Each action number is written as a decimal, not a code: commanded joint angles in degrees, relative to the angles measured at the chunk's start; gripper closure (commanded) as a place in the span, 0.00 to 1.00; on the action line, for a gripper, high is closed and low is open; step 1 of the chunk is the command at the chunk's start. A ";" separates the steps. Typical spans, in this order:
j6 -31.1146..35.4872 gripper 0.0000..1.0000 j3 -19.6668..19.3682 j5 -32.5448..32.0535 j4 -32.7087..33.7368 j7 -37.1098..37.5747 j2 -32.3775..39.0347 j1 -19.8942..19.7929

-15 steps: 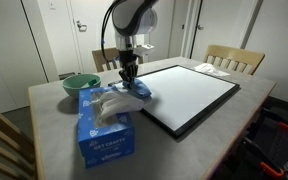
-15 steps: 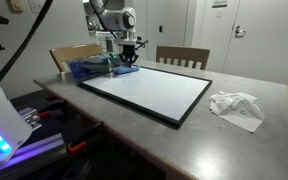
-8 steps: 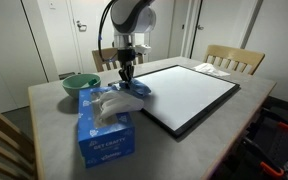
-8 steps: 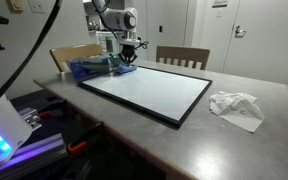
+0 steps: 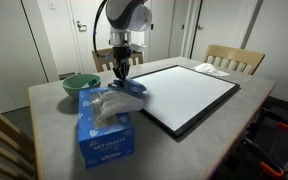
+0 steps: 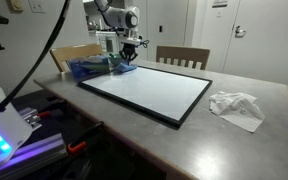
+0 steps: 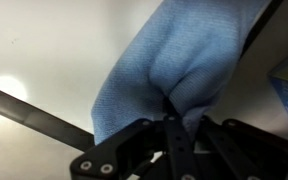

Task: Use the cloth to wipe the whiteboard

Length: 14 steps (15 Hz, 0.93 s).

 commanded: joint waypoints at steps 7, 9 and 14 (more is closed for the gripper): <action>-4.34 0.98 0.56 5.14 4.41 4.64 2.65 0.43; -2.92 0.98 0.37 4.82 3.13 4.74 2.61 0.16; 0.84 0.98 -0.05 3.59 3.16 3.01 3.37 0.12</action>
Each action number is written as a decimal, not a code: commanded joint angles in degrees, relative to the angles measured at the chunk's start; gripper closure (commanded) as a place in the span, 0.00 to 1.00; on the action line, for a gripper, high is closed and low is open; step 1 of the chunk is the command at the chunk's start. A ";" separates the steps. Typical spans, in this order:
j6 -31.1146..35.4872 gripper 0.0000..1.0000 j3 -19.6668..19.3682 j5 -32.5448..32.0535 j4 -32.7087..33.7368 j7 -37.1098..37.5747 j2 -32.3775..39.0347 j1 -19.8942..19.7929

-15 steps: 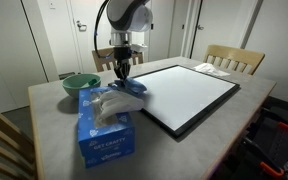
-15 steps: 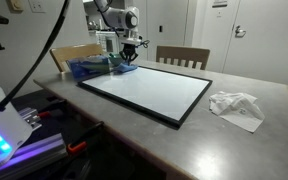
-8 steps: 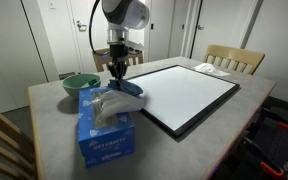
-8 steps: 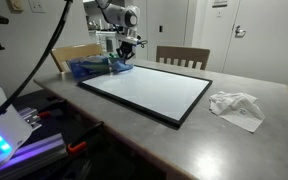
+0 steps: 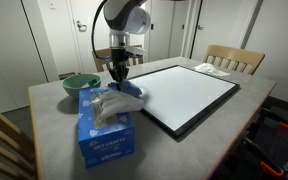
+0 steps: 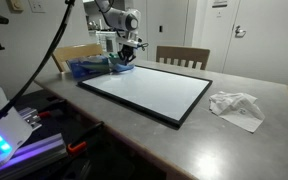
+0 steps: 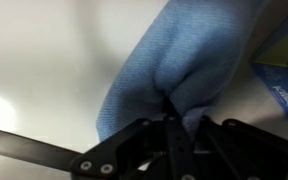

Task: Use the cloth to wipe the whiteboard

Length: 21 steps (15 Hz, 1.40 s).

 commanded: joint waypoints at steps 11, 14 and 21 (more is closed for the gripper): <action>0.32 0.98 0.72 -0.89 -0.90 -13.84 0.75 -3.26; 0.15 0.98 0.49 -0.99 -2.07 -15.79 0.10 -4.11; -0.91 0.98 -0.29 -1.20 -4.48 -15.33 -1.42 -5.25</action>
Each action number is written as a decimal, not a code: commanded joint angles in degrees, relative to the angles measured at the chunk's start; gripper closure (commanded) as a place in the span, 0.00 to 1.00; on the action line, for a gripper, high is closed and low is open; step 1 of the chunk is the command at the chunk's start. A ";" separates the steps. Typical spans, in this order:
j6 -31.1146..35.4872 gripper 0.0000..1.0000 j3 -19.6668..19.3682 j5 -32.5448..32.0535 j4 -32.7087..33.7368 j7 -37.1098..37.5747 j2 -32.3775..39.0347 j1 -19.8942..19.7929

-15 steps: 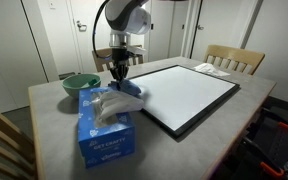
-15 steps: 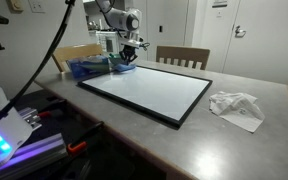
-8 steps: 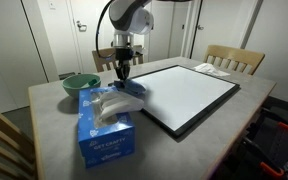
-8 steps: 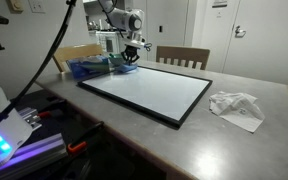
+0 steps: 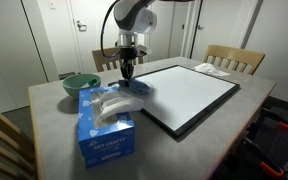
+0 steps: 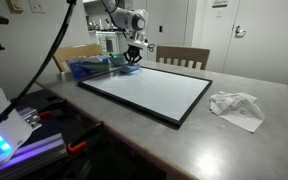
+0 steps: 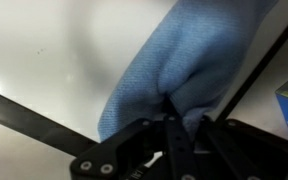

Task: Use the cloth to wipe the whiteboard

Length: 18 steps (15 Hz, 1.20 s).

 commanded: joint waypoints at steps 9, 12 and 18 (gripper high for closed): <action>-0.05 0.98 -1.84 -1.44 -8.54 -0.44 -3.95 -3.42; 0.23 0.98 -2.42 -1.61 -10.32 -0.45 -4.95 -4.30; 0.28 0.98 -3.65 -2.11 -11.48 -0.56 -5.48 -5.33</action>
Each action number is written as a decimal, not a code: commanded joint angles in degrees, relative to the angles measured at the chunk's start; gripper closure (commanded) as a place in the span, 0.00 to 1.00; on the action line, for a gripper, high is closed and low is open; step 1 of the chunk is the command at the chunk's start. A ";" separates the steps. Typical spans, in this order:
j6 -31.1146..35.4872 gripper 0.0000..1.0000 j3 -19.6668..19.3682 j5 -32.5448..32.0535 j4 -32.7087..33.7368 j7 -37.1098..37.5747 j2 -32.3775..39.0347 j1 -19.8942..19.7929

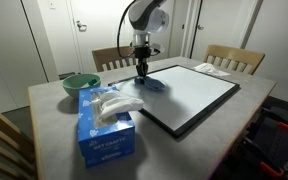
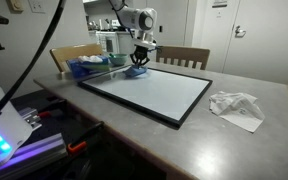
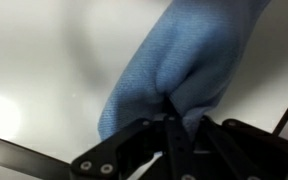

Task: Use the cloth to wipe the whiteboard

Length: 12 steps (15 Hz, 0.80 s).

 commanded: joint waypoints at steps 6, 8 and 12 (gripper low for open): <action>0.14 0.98 -2.28 -2.92 -3.80 -1.25 -1.08 -2.23; -0.49 0.98 -2.60 -3.71 -3.81 -1.40 -1.23 -2.63; -4.75 0.98 -3.61 -5.81 -3.20 -1.74 -1.34 -3.12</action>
